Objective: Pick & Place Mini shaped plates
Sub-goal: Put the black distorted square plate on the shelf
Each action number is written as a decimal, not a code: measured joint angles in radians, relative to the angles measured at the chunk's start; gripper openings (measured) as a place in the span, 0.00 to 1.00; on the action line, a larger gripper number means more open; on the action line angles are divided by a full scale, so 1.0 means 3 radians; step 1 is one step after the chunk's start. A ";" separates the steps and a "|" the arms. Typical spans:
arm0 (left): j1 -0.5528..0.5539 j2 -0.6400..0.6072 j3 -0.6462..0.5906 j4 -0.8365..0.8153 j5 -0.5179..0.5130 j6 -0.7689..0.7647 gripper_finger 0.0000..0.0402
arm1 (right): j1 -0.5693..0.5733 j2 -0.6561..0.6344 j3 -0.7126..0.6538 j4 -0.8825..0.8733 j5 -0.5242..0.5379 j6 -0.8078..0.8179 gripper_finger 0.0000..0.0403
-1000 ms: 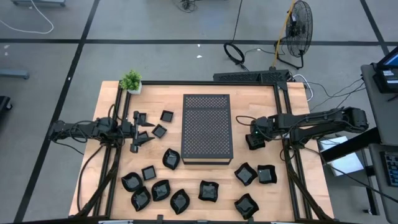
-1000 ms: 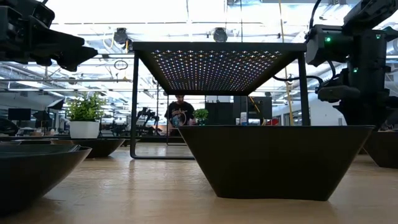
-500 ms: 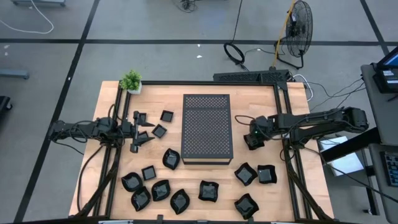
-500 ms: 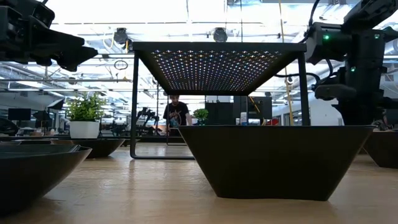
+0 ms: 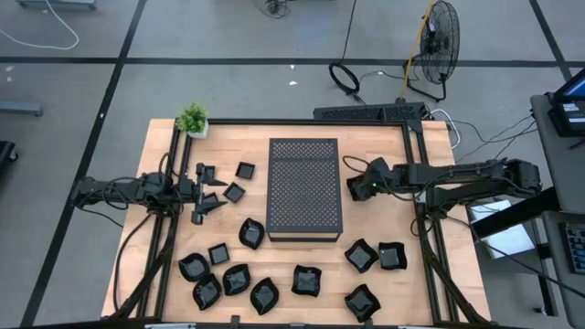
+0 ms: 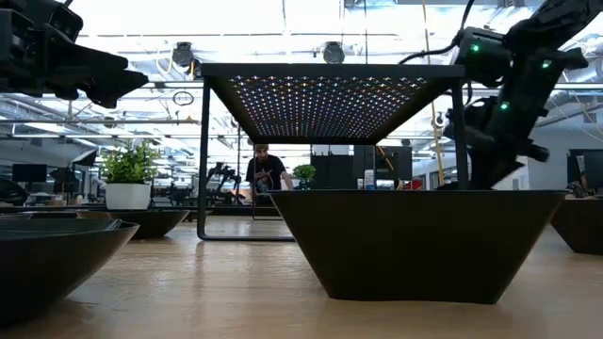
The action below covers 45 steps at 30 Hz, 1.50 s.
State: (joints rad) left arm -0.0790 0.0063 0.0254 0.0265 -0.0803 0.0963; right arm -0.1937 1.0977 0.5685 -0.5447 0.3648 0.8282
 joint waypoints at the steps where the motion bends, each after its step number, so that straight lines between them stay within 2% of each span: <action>1: 0.0000 0.0000 0.0000 0.0000 0.0000 0.0000 0.67 | -0.0026 0.0000 0.0000 0.0067 0.0109 -0.0066 0.00; 6: 0.0001 0.0000 0.0000 0.0000 0.0000 0.0000 0.67 | -0.0186 0.0000 -0.0001 0.0501 0.0661 -0.0553 0.00; 9: 0.0000 0.0000 0.0000 0.0000 0.0000 -0.0001 0.67 | -0.0326 0.0000 -0.0001 0.0919 0.0879 -0.0972 0.00; 18: 0.0000 0.0000 0.0000 0.0000 0.0000 0.0000 0.67 | -0.0938 0.0000 0.0005 0.2333 0.0845 -0.2277 0.00; 22: 0.0000 0.0000 0.0000 0.0000 0.0000 -0.0001 0.67 | -0.1184 0.0004 0.0174 0.2547 0.0555 -0.2570 0.00; 29: 0.0000 0.0000 0.0000 0.0000 0.0000 0.0000 0.67 | -0.1321 0.0004 0.0827 0.2322 -0.0230 -0.2614 0.00; 38: 0.0000 0.0000 0.0000 0.0000 -0.0001 -0.0001 0.67 | -0.0987 0.0452 0.1808 0.1260 -0.1263 -0.2171 0.00; 41: 0.0000 0.0000 0.0000 -0.0003 -0.0001 0.0000 0.67 | -0.0909 0.0675 0.1985 0.0814 -0.1471 -0.2092 0.00; 45: 0.0001 0.0000 0.0000 -0.0001 -0.0001 -0.0001 0.67 | -0.0878 0.0856 0.2054 0.0523 -0.1499 -0.2034 0.00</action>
State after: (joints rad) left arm -0.0788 0.0063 0.0254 0.0261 -0.0807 0.0961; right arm -0.4572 1.3545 1.1847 -0.3877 -0.0849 0.2179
